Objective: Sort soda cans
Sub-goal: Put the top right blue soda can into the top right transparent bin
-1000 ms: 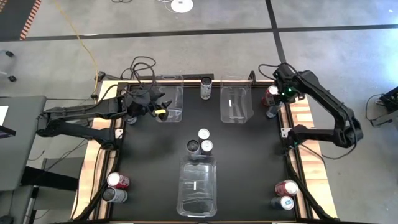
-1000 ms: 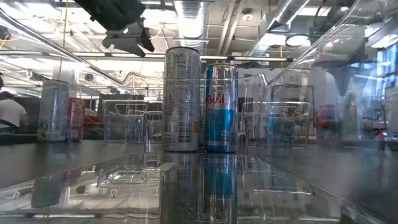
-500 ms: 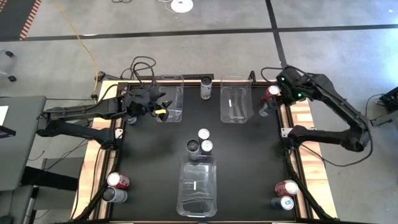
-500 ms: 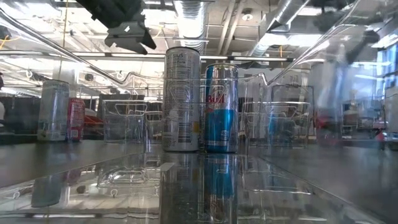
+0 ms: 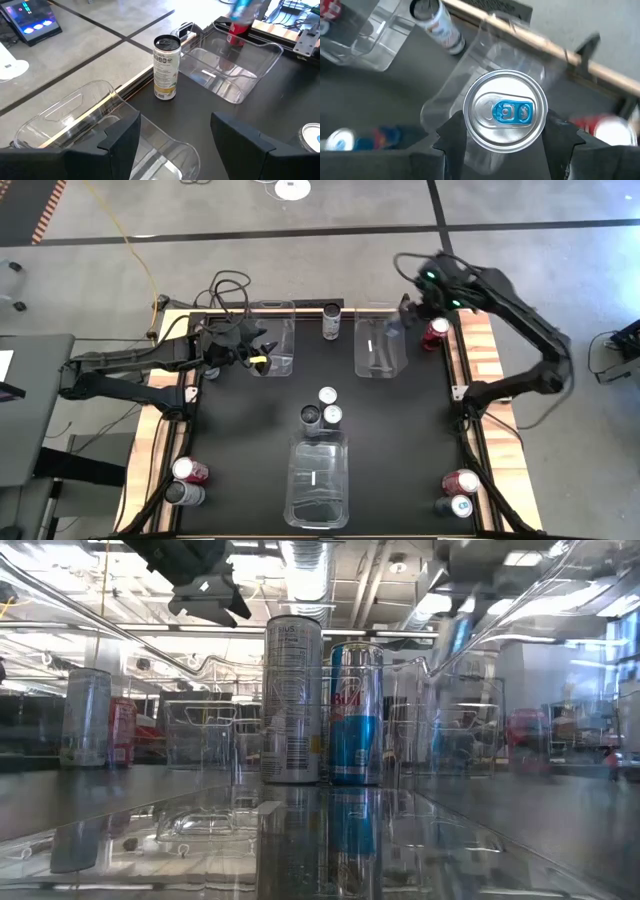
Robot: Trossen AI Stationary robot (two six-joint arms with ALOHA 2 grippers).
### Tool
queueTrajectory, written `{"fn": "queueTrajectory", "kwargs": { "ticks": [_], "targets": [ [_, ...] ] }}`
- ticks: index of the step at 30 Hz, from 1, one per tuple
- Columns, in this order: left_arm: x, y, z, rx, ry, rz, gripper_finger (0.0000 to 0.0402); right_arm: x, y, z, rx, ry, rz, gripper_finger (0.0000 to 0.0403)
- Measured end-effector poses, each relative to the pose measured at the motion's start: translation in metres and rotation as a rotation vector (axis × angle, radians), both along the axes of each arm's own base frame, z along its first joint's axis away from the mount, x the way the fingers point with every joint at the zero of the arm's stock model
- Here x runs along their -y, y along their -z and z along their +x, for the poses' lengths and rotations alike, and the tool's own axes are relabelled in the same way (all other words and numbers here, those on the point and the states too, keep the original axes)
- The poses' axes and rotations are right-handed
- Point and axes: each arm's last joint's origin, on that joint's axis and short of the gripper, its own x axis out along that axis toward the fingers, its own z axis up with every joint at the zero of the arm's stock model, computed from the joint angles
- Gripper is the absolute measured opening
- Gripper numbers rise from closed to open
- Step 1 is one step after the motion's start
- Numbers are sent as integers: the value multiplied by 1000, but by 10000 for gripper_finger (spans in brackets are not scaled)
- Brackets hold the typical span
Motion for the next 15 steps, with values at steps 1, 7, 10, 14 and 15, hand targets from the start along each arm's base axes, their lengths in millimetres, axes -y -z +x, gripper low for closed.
{"fn": "queueTrajectory", "kwargs": {
  "ticks": [1, 7, 10, 14, 15],
  "targets": [
    [0, 0, 0, 0, -1, -1, 238, 10, 4, 8, -12, -18, -12, 207],
    [0, 2, -1, -1, -16, -34, 238, 58, 41, 43, -120, -57, 19, 207],
    [1, 4, -2, -10, -19, -60, 238, 75, 63, 52, -179, -56, 66, 207],
    [1, 7, -3, -18, -19, -97, 238, 91, 83, 62, -202, -63, 76, 207],
    [2, 7, -4, -23, -22, -104, 238, 94, 86, 65, -199, -66, 71, 207]
  ]
}}
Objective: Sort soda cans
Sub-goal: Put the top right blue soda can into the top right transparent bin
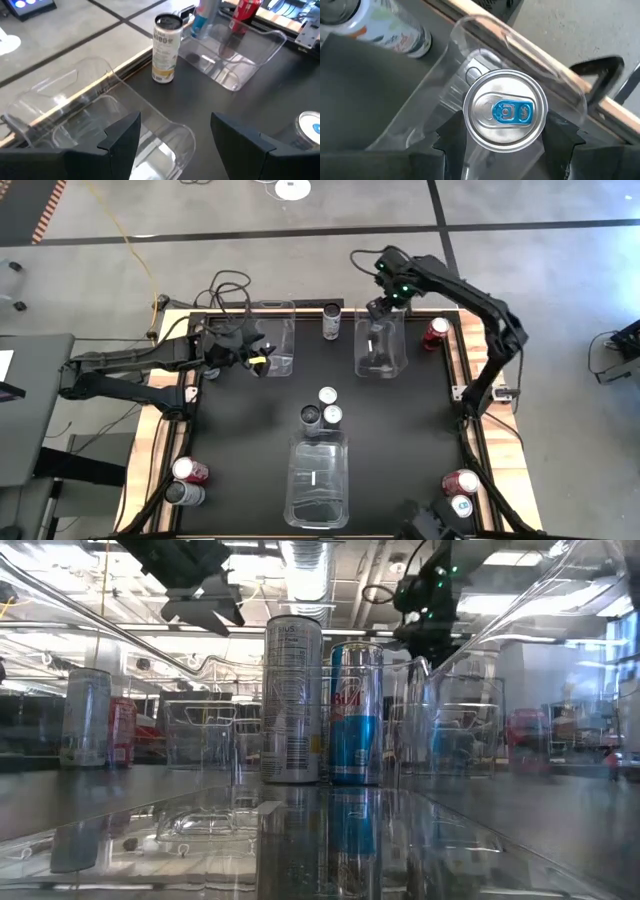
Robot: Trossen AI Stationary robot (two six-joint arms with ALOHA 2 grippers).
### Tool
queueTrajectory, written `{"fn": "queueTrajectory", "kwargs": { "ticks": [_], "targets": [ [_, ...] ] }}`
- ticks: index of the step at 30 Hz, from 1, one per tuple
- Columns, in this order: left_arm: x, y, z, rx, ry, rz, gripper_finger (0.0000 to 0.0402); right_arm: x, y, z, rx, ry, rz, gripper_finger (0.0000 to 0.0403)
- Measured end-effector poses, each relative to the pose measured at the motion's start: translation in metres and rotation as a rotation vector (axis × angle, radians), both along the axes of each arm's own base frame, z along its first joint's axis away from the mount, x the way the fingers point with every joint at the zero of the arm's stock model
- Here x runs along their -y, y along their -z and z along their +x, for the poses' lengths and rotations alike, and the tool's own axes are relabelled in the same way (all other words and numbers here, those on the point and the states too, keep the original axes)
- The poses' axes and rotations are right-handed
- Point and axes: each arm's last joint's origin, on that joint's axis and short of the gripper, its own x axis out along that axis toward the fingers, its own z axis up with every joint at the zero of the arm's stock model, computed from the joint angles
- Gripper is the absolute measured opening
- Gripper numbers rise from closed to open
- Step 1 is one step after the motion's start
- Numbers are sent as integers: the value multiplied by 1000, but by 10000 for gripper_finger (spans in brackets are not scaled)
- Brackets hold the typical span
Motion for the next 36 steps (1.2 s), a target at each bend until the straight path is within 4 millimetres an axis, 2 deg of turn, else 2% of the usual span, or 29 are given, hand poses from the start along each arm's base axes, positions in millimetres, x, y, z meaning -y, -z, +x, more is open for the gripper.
{"fn": "queueTrajectory", "kwargs": {
  "ticks": [7, 13, 18, 26, 33, 36],
  "targets": [
    [0, 1, 0, -8, 0, -1, 238, 16, 22, 17, 10, -26, -23, 209],
    [0, 2, -1, -19, -2, -5, 238, 21, 35, 21, -31, -19, -8, 216],
    [0, 2, -1, -20, -2, -6, 238, 21, 35, 24, -16, -16, -22, 234],
    [0, 2, -1, -4, -9, -26, 238, 21, 34, 25, -10, -20, -32, 291],
    [2, 2, 0, 6, 35, -60, 238, 21, 33, 25, -9, -16, -32, 334],
    [3, 3, 1, 1, 84, -75, 238, 18, 26, 21, 2, -15, -42, 347]
  ]
}}
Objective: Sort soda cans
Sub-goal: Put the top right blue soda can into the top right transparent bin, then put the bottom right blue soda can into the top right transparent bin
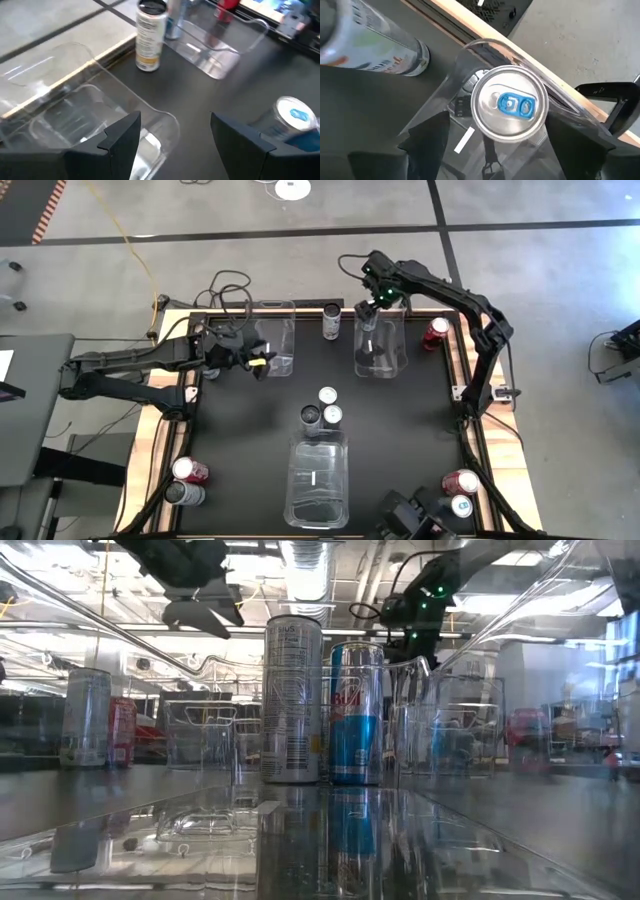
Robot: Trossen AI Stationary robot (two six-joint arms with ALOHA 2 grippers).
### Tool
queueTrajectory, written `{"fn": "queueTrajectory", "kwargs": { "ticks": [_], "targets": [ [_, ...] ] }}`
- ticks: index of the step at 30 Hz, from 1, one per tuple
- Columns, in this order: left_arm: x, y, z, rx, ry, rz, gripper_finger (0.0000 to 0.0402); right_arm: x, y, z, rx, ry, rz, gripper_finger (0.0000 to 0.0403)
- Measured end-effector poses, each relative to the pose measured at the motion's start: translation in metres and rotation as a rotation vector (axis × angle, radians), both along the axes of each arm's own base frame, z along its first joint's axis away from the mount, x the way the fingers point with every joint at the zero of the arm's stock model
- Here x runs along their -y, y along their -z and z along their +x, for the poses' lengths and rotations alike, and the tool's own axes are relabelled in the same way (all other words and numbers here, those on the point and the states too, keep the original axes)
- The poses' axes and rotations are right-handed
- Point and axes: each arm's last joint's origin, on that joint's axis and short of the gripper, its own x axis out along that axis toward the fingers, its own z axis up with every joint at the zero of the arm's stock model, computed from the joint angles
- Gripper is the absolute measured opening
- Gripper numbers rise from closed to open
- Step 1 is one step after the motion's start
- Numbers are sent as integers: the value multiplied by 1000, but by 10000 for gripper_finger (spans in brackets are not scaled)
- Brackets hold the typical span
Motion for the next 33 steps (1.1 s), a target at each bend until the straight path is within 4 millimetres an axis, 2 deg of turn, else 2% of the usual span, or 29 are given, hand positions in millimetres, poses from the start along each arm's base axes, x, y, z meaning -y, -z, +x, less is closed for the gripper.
{"fn": "queueTrajectory", "kwargs": {
  "ticks": [3, 7, 10, 14, 19, 23, 27, 33],
  "targets": [
    [1, 1, 0, -5, 37, -31, 238, -9, -21, -6, 51, 5, -42, 351],
    [3, 7, -3, -45, 42, -101, 238, -29, -62, -26, 151, 25, -117, 348],
    [6, 12, -7, -88, 50, -185, 238, -55, -93, -45, 201, 19, -152, 347],
    [10, 17, -8, -134, 72, -222, 238, -95, -119, -72, 212, -32, -146, 347],
    [10, 16, -9, -135, 43, -205, 238, -140, -127, -102, 141, -42, 28, 347],
    [7, 16, -9, -139, 21, -179, 238, -174, -129, -118, 75, -37, 131, 347],
    [7, 16, -9, -129, 7, -190, 238, -202, -134, -120, 182, -43, 212, 347],
    [7, 16, -9, -136, 15, -177, 238, -237, -127, -117, 170, -66, 345, 347]
  ]
}}
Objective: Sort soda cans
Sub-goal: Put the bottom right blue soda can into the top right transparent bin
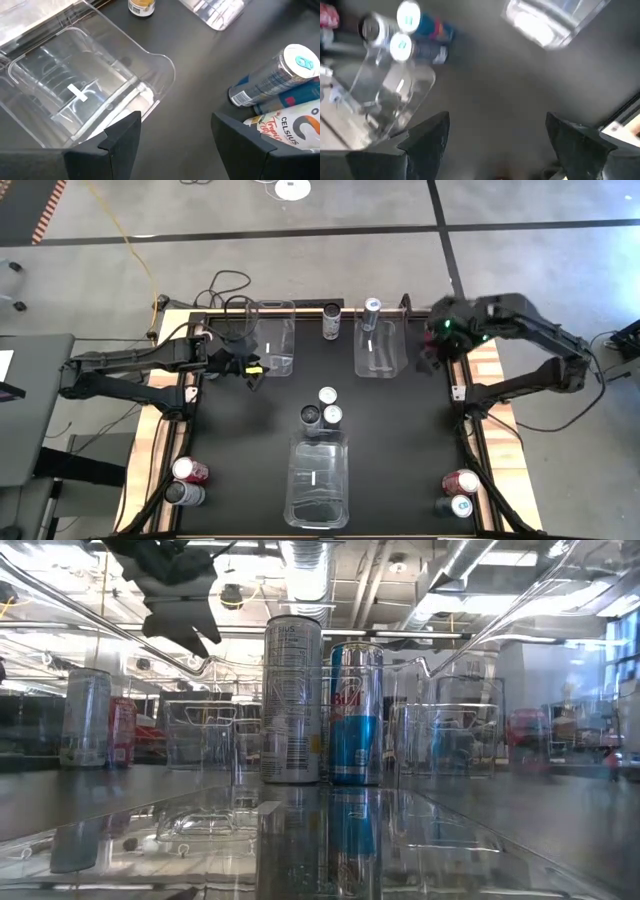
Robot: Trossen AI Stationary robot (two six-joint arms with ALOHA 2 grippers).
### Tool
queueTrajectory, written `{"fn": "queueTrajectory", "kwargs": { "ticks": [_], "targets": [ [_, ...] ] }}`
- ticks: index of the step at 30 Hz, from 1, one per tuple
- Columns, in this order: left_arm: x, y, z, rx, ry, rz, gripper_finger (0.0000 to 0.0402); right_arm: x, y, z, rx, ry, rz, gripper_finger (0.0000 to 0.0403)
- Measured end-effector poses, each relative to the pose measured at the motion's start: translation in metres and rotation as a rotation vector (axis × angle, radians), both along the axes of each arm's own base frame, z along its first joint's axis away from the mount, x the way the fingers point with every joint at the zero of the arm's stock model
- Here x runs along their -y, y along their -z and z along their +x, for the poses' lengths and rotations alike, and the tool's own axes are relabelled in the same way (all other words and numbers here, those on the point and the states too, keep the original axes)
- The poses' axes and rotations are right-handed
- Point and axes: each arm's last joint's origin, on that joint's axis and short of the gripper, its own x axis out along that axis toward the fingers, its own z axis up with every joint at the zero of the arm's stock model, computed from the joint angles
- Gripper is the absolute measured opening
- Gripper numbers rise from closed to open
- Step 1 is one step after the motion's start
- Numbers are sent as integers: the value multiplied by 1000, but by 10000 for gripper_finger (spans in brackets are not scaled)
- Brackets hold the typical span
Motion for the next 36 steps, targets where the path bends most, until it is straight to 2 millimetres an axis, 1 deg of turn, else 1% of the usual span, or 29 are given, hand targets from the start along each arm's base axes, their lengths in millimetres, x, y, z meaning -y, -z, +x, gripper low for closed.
{"fn": "queueTrajectory", "kwargs": {
  "ticks": [3, 6, 8, 12, 18, 22, 25, 28, 31, 36],
  "targets": [
    [0, -1, 1, 3, 16, 19, 238, -20, 7, 4, -30, -69, 36, 347],
    [0, -2, 2, 16, 33, 38, 238, -43, 17, 7, -75, -198, 49, 347],
    [0, -3, 3, 15, 47, 50, 238, -57, 24, 9, -115, -251, 63, 347],
    [0, 2, 3, -16, 87, 86, 238, -87, 33, 10, -166, -285, 113, 345],
    [0, 4, 3, -55, 160, 146, 238, -139, 38, 15, -132, -331, 201, 342],
    [0, 2, 5, -37, 182, 180, 238, -179, 43, 7, -137, -446, 225, 342],
    [0, 0, 6, -7, 172, 179, 238, -204, 50, -9, -190, -524, 214, 342],
    [-1, -2, 8, 37, 141, 159, 238, -225, 57, -23, -248, -568, 191, 342],
    [-2, -7, 11, 89, 119, 179, 238, -242, 66, -30, -273, -616, 166, 342],
    [-3, -11, 13, 182, 15, 131, 238, -274, 84, -45, -279, -792, 77, 342]
  ]
}}
